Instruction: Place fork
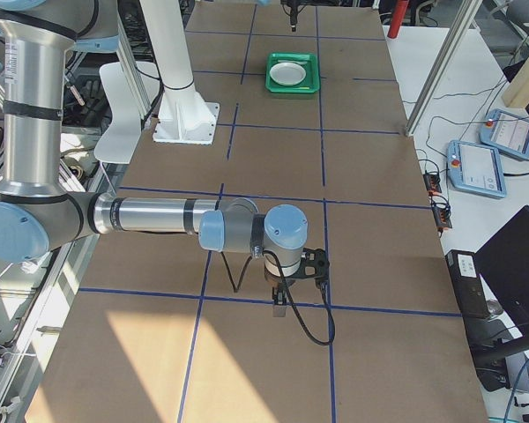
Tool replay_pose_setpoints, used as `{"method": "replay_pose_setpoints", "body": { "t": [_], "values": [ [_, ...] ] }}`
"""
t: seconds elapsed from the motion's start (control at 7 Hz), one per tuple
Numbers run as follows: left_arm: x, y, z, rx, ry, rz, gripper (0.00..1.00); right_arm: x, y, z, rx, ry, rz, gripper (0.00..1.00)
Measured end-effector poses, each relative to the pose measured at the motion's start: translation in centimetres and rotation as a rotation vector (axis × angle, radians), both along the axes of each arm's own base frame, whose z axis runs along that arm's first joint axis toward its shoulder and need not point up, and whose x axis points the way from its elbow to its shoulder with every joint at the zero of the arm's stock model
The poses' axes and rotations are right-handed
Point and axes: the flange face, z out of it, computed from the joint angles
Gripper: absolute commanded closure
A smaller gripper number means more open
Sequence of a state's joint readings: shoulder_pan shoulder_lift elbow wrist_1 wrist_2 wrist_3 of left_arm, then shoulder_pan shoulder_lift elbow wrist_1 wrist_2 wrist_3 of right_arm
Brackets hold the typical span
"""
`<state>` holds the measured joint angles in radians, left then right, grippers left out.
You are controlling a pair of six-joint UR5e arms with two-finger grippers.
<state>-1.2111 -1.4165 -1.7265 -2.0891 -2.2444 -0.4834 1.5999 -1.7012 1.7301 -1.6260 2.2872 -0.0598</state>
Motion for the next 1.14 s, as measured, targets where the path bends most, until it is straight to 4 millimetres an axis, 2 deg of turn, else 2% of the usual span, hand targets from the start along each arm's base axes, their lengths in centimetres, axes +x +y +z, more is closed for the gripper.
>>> {"method": "replay_pose_setpoints", "body": {
  "t": [0.43, 0.57, 0.86, 1.14],
  "values": [
    [-11.9, 0.6, 3.7, 0.038, -0.130, 0.064, 0.00, 0.0, 0.0, 0.0, -0.001, 0.000, 0.000, 0.00],
    [-14.5, 1.0, 4.4, -0.007, -0.142, 0.055, 0.00, 0.0, 0.0, 0.0, 0.000, 0.000, 0.000, 0.00],
    [-16.7, 1.9, 5.2, -0.076, -0.138, 0.034, 0.00, 0.0, 0.0, 0.0, 0.000, 0.000, 0.000, 0.00],
    [-17.0, 1.8, 4.9, -0.074, -0.137, 0.029, 0.00, 0.0, 0.0, 0.1, -0.001, 0.000, 0.000, 0.00]
  ]
}}
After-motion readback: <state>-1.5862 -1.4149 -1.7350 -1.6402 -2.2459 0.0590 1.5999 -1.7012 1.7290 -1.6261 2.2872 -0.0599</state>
